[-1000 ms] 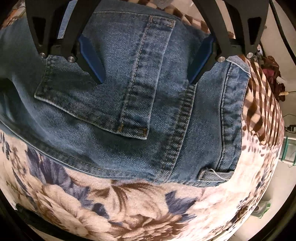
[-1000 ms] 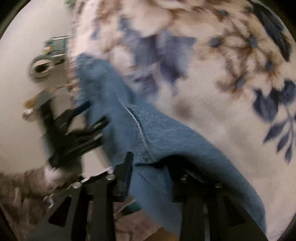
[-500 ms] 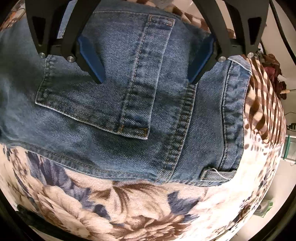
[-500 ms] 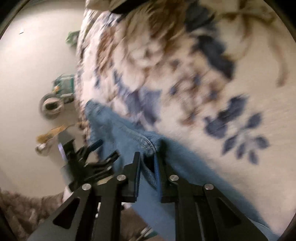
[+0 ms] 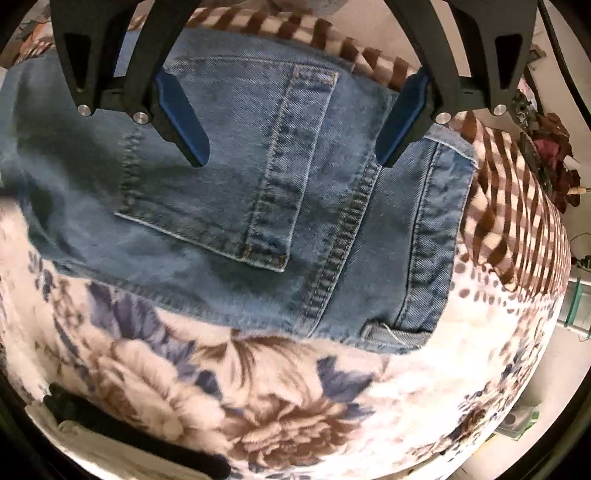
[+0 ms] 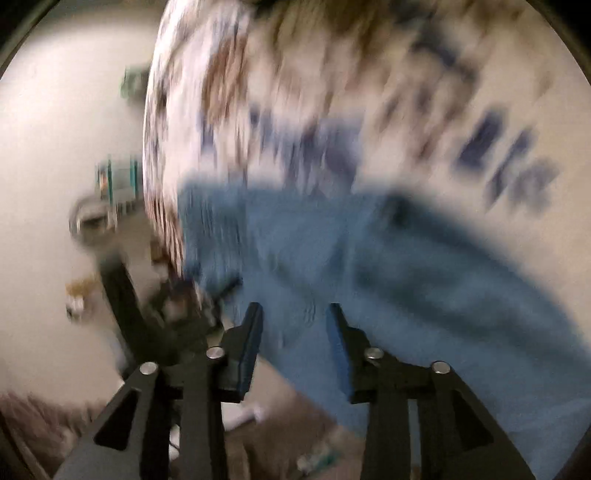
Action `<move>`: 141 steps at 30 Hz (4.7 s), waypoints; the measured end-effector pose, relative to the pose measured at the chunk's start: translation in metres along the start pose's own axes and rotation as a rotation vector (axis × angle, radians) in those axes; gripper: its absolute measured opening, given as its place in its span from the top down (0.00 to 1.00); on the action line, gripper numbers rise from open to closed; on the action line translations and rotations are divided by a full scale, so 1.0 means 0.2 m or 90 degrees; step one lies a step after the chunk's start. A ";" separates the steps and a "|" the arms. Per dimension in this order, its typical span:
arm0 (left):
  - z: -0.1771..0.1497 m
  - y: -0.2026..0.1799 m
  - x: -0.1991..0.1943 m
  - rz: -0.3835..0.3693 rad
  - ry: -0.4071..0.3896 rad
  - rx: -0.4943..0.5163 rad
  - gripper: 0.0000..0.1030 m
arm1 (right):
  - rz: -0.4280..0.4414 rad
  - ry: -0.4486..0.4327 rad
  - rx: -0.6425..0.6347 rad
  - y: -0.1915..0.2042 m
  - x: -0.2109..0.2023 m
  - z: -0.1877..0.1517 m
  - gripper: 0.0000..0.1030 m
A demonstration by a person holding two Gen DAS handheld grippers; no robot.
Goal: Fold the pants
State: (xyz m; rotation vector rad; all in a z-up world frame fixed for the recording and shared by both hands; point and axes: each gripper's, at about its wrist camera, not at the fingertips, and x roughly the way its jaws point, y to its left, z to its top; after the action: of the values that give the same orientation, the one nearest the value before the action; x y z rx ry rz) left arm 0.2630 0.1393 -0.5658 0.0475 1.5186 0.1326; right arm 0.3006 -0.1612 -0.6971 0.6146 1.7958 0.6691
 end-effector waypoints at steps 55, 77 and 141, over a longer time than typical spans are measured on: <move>-0.95 -2.13 -0.06 0.024 0.091 0.369 0.09 | 0.065 -0.812 0.695 -1.79 -0.66 -2.57 0.65; -0.70 -2.15 0.17 0.005 0.140 0.329 0.00 | 0.095 -0.764 0.587 -1.81 -0.61 -2.11 0.69; -0.42 -0.76 0.15 -0.020 0.052 0.170 0.05 | -0.265 -0.266 0.449 -0.22 0.33 -1.08 0.18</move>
State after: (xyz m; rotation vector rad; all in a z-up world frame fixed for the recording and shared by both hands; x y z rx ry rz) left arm 0.1892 -0.0117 -0.6167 0.2337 1.6097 -0.0958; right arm 0.0708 -0.1791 -0.7136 0.7378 1.6583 -0.3802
